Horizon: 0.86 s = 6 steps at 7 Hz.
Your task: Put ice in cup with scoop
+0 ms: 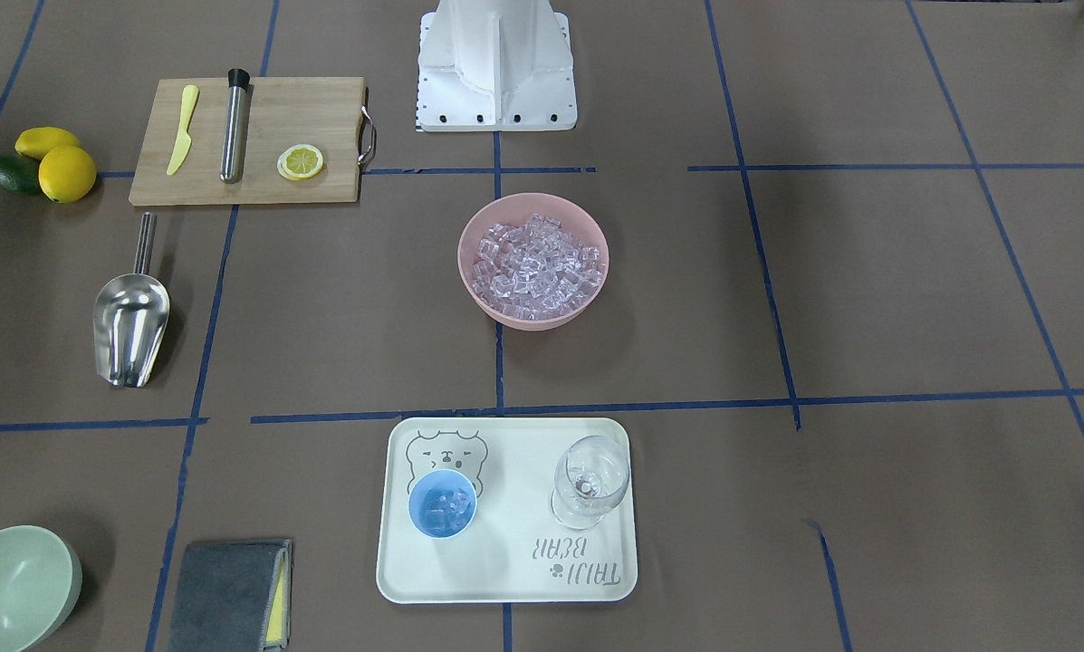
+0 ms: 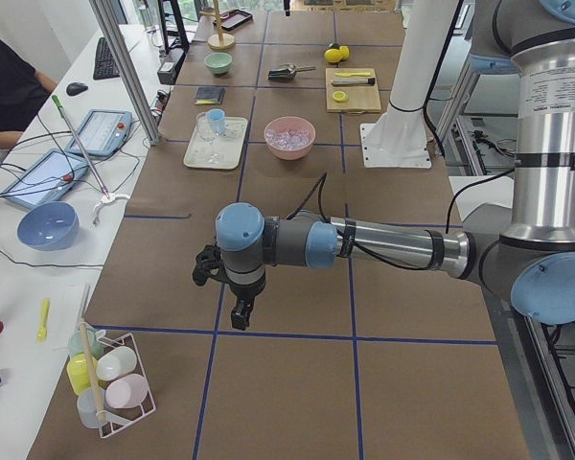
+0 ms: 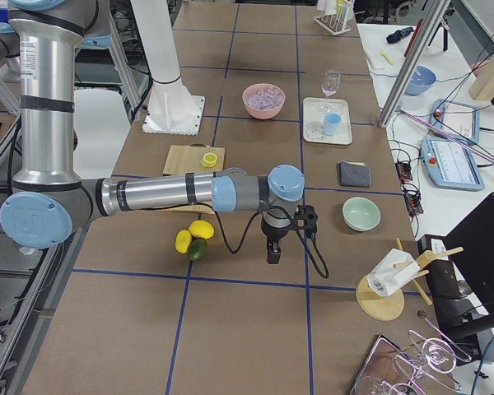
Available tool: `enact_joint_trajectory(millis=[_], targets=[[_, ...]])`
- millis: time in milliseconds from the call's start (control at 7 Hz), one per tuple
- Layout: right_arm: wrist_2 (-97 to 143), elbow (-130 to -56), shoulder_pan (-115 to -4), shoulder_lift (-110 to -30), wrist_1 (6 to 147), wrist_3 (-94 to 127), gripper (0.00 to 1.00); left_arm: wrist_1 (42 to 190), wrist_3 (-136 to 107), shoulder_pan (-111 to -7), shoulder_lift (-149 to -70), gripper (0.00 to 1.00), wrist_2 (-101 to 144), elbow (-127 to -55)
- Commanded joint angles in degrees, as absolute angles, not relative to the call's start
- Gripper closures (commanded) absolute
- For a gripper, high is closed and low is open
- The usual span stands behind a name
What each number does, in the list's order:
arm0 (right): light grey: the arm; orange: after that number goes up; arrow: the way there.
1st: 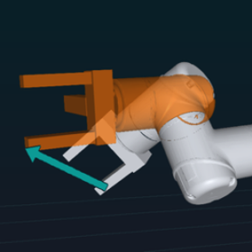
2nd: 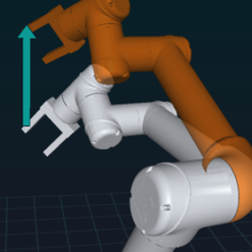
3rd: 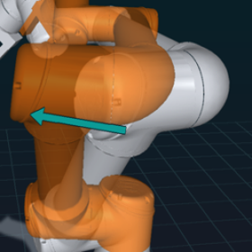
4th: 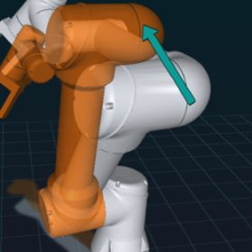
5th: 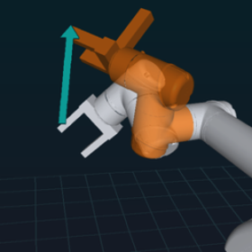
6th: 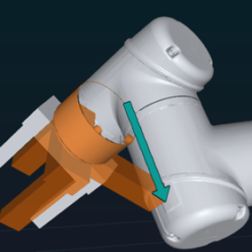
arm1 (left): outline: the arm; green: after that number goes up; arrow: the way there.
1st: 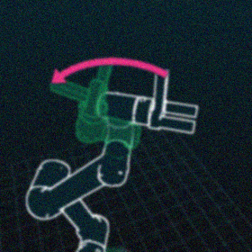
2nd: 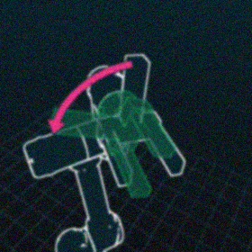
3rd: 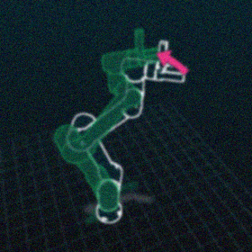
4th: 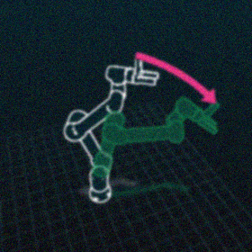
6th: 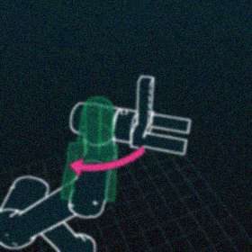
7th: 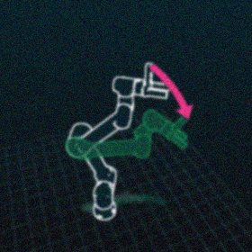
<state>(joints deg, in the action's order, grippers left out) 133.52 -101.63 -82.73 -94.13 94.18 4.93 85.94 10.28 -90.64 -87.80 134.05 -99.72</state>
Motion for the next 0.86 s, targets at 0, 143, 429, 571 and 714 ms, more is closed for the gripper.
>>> enact_joint_trajectory(millis=[0, 143, 429, 571, 714], targets=[[135.8, -101.8, -82.8, -94.1, 94.1, 7.9, 0.0, 86.1, 10.3, -90.5, -88.1, 0.0, 134.1, -98.6], [135.8, -101.5, -82.7, -94.0, 94.1, 8.0, 0.0, 85.9, 10.3, -90.4, -88.0, 0.0, 134.2, -97.9], [135.9, -101.5, -82.5, -93.9, 94.1, 8.1, 0.0, 85.3, 10.1, -90.2, -87.7, 0.0, 134.2, -97.6], [135.9, -101.3, -82.4, -93.9, 94.1, 8.1, 0.0, 84.0, 10.1, -90.1, -87.7, 0.0, 135.1, -97.6], [135.9, -101.3, -82.3, -93.7, 94.1, 8.1, 0.0, 81.0, 10.0, -89.7, -87.7, 0.0, 137.1, -97.6]])
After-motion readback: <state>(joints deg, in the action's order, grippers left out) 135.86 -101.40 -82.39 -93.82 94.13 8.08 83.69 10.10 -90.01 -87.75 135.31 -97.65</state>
